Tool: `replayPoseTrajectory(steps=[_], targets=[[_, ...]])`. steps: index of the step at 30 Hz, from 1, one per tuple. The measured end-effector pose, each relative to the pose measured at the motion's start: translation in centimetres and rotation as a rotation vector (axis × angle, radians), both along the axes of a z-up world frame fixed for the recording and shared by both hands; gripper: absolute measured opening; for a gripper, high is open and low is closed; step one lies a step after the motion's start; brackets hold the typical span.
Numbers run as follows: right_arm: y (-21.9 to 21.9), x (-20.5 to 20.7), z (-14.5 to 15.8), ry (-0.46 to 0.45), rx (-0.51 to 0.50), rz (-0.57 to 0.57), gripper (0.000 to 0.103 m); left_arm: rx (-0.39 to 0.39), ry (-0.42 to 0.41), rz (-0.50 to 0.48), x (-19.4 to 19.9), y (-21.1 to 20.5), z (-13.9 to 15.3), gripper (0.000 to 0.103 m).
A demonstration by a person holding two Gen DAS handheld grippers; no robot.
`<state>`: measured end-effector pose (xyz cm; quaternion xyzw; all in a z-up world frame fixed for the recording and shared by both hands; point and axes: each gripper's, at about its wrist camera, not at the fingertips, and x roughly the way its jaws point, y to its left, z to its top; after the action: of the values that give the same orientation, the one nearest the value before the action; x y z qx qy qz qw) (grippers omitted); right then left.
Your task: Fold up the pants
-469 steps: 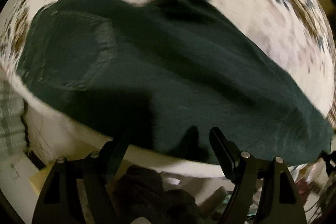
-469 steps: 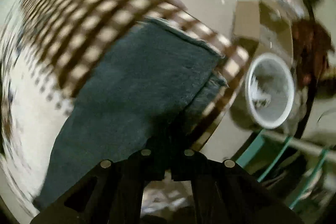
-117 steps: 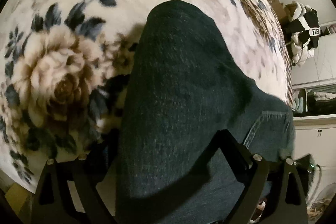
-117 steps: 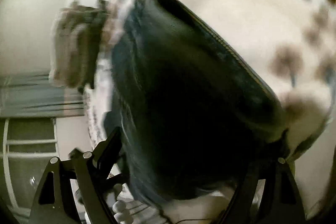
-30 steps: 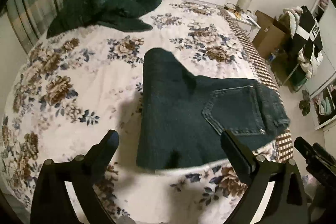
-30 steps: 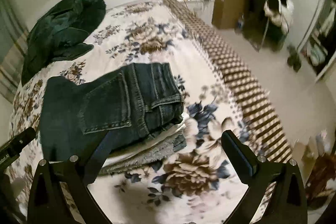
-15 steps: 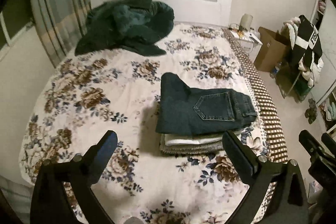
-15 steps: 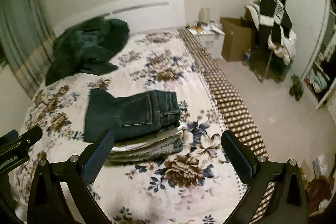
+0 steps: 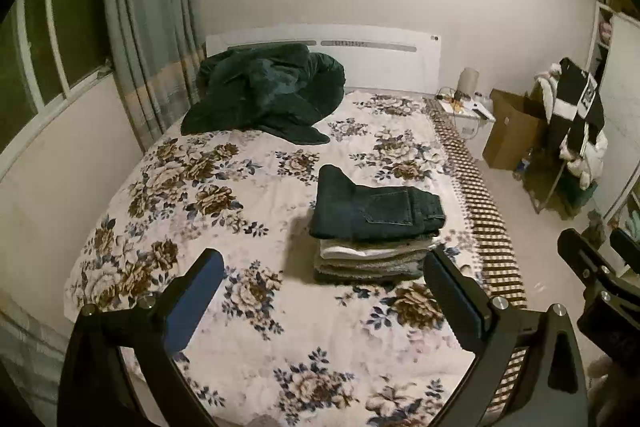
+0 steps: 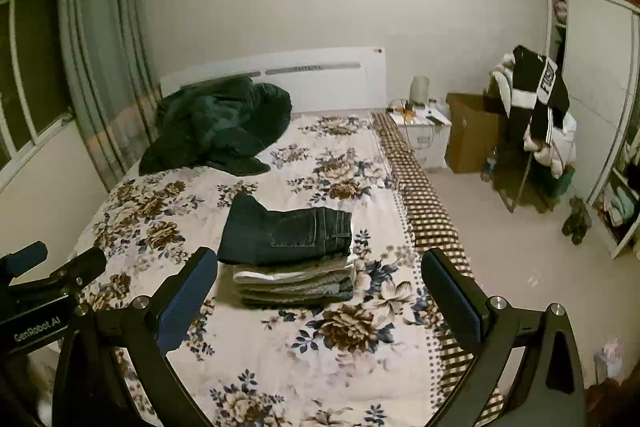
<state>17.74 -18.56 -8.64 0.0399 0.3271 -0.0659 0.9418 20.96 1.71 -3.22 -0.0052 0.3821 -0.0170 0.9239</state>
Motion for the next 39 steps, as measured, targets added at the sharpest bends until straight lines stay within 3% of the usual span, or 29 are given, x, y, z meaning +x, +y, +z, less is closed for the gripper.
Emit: replayPoseTrajectory(steps=[11, 39], targets=[[0.4, -8.4, 5.8, -0.039, -0.026, -0.002, 0.103, -0.02, -0.044, -0.008, -5.8, 0.4, 3.0, 0.102], [1.6, -8.4, 6.7, -0.027, -0.028, -0.004, 0.103, 0.017, -0.069, -0.021, -8.0, 1.8, 3.3, 0.103]])
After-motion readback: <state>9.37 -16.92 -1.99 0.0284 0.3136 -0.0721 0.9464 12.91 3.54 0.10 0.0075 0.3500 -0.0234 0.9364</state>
